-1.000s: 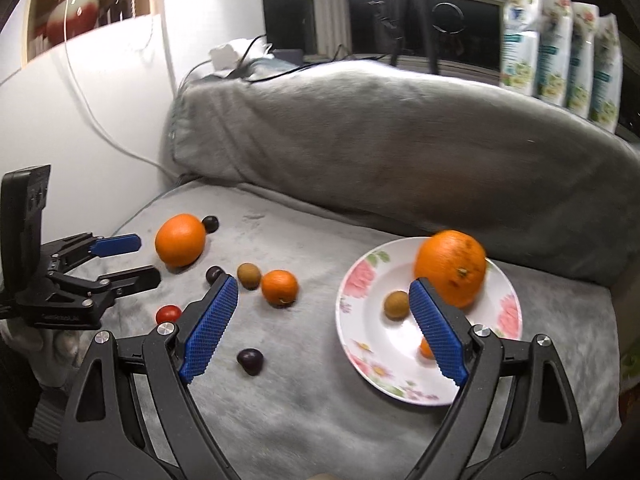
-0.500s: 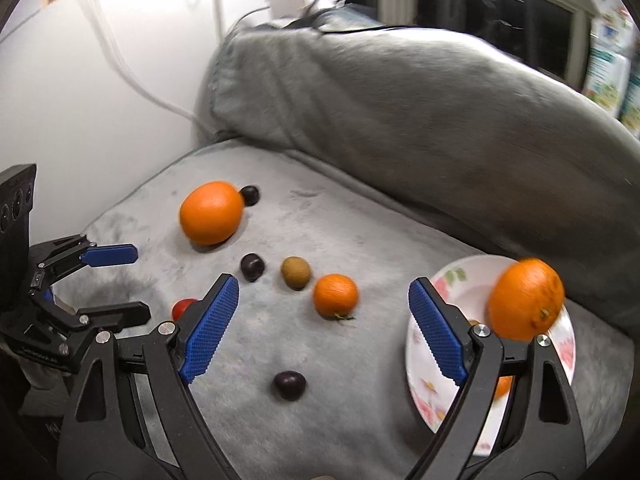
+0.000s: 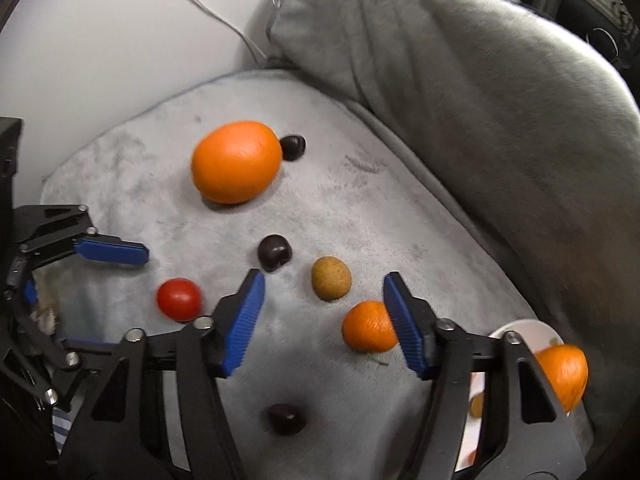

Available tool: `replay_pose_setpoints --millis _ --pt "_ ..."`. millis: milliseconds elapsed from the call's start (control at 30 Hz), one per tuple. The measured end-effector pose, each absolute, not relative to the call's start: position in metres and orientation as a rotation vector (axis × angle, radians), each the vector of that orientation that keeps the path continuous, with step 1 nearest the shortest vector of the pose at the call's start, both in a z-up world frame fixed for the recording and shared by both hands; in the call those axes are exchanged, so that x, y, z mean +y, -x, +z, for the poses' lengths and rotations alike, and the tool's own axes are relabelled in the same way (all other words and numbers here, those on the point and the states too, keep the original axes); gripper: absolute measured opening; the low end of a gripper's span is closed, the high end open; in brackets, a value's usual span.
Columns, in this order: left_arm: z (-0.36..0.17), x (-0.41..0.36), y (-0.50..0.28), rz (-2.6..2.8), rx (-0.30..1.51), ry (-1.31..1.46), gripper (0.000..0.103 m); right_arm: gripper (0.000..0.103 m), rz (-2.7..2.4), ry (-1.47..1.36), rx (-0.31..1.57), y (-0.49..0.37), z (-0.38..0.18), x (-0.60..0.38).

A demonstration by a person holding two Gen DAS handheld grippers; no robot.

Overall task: Organize fruits
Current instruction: 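Grasp the red tomato with the left gripper while the right gripper grasps a kiwi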

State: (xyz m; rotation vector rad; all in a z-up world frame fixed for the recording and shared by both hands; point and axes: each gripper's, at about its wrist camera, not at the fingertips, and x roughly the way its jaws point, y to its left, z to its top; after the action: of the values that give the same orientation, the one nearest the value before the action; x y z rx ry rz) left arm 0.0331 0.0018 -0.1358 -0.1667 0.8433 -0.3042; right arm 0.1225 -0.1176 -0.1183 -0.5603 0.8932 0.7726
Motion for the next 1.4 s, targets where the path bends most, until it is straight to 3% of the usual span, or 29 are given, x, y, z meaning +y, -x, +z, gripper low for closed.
replay_pose_setpoints --millis 700,1033,1400 --pt "-0.154 -0.001 -0.054 -0.287 0.919 0.13 0.043 0.047 0.814 0.662 1.008 -0.153 -0.149 -0.095" --pt "-0.155 -0.006 -0.055 -0.275 0.919 0.107 0.029 0.028 0.825 0.651 1.023 -0.159 -0.156 -0.096" --pt "-0.15 -0.002 -0.048 -0.268 0.911 0.132 0.029 0.028 0.798 0.545 0.984 -0.155 -0.135 -0.119"
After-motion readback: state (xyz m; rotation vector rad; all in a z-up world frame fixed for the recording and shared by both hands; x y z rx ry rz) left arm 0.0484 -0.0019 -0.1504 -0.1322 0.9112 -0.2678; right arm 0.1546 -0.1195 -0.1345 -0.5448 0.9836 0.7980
